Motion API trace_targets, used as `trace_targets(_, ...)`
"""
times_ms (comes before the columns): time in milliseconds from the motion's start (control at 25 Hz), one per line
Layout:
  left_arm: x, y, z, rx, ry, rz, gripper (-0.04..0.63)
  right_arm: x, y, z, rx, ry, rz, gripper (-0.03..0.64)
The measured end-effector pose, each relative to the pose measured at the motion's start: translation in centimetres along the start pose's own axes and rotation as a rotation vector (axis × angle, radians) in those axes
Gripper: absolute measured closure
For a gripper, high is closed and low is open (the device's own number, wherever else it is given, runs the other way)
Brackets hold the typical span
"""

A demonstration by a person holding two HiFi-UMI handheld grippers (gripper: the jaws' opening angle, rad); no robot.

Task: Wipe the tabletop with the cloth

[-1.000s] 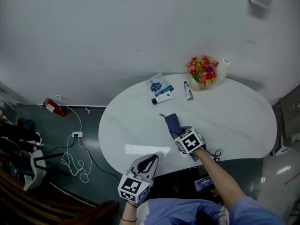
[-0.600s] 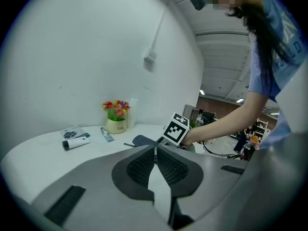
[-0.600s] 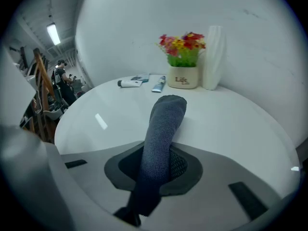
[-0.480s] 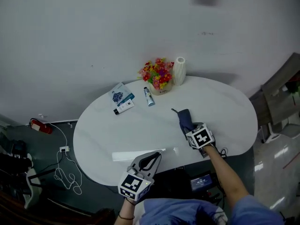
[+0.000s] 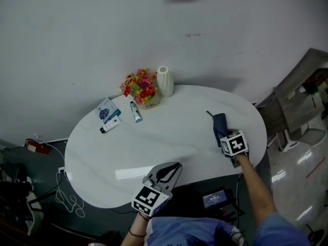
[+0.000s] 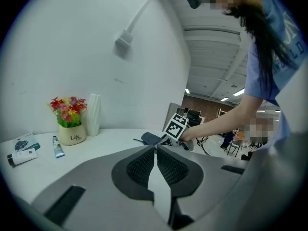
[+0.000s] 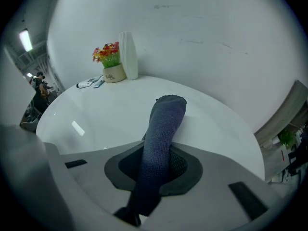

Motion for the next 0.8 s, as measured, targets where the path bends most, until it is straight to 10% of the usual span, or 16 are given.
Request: trace_targets(800,2.9,-3.0,-1.3,-0.052,-0.048,0.038,0.575,19.5,7.2,10.6,-0.033,-0.322,0.294,0.549)
Point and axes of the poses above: the fingertips, and each gripper's own axes: y backward along the fingers, x to its right, z out of its underside, the point moved 5 cm from there along y, backward along the fingers, and after that the axes turned 5 degrees about -x, right-handed, at the moved point
